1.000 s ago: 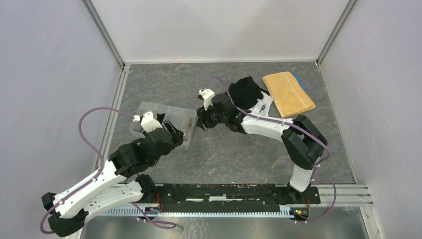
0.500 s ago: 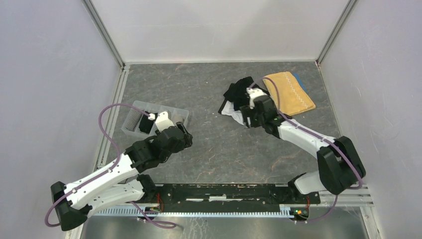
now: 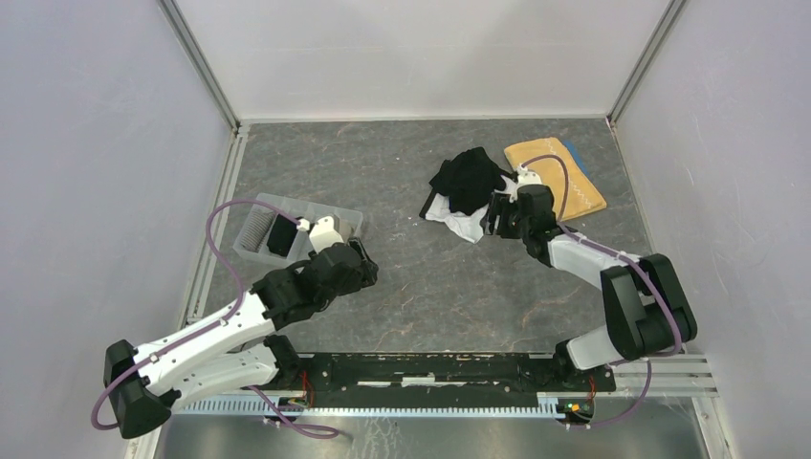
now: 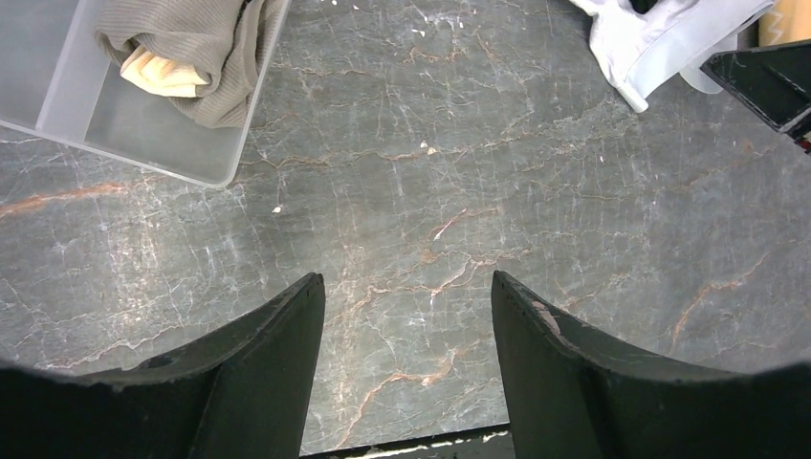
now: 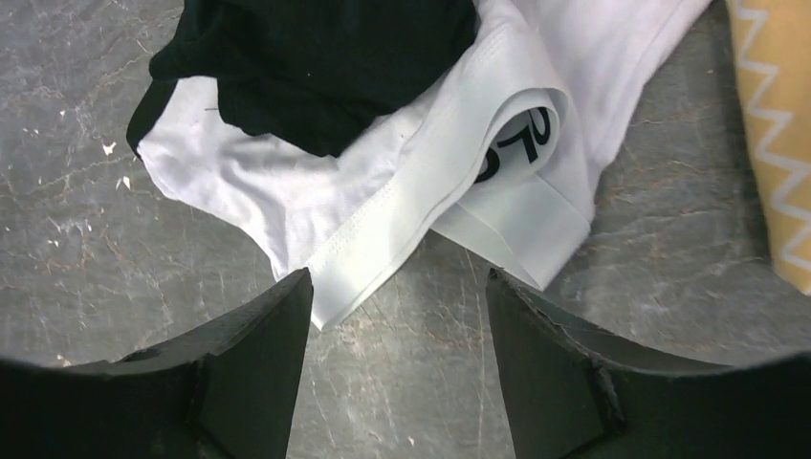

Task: Roll the underwear
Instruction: Pick up the underwear from the center of the board.

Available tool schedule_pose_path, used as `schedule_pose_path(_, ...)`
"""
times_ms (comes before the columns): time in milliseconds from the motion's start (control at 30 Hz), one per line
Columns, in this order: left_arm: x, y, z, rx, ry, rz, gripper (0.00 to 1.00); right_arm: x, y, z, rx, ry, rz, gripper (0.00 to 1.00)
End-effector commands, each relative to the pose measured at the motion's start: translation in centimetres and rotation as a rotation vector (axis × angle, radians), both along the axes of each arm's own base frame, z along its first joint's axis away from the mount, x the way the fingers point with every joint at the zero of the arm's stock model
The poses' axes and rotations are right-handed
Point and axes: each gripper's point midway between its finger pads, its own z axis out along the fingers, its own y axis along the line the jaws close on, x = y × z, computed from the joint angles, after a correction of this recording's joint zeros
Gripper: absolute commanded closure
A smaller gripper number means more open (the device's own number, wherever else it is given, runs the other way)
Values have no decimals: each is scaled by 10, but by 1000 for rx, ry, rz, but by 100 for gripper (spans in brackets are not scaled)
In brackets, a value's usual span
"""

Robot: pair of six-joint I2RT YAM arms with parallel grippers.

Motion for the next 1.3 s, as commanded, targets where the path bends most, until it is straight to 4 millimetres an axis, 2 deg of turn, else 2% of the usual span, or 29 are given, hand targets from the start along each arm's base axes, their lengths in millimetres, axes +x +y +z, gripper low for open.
schedule_pose_path(0,4,-3,5,-7,-32,-15,30,24,19,10,127,-38,5,30)
schedule_pose_path(233,4,-3,2,-5,-29,-15,30,32,26,-10,150,6,7,39)
schedule_pose_path(500,4,-11,-13,-4,-7,-43,30,47,29,-14,135,-28,32,55)
schedule_pose_path(600,6,-17,-21,5,-6,-65,29,49,26,-9,113,-62,39,72)
schedule_pose_path(667,11,-20,-26,16,-7,-71,29,47,20,-5,88,-82,22,87)
schedule_pose_path(700,15,-21,-29,24,-6,-69,29,45,17,0,79,-100,18,97)
schedule_pose_path(733,19,-21,-32,30,-4,-63,29,43,14,5,71,-112,15,100)
schedule_pose_path(1033,79,-14,-61,92,47,-23,30,11,7,64,69,-167,45,100)
schedule_pose_path(1167,105,-12,-74,139,88,17,32,-1,-1,102,48,-228,47,100)
schedule_pose_path(1267,116,0,-95,189,146,84,33,-9,-6,134,33,-271,50,100)
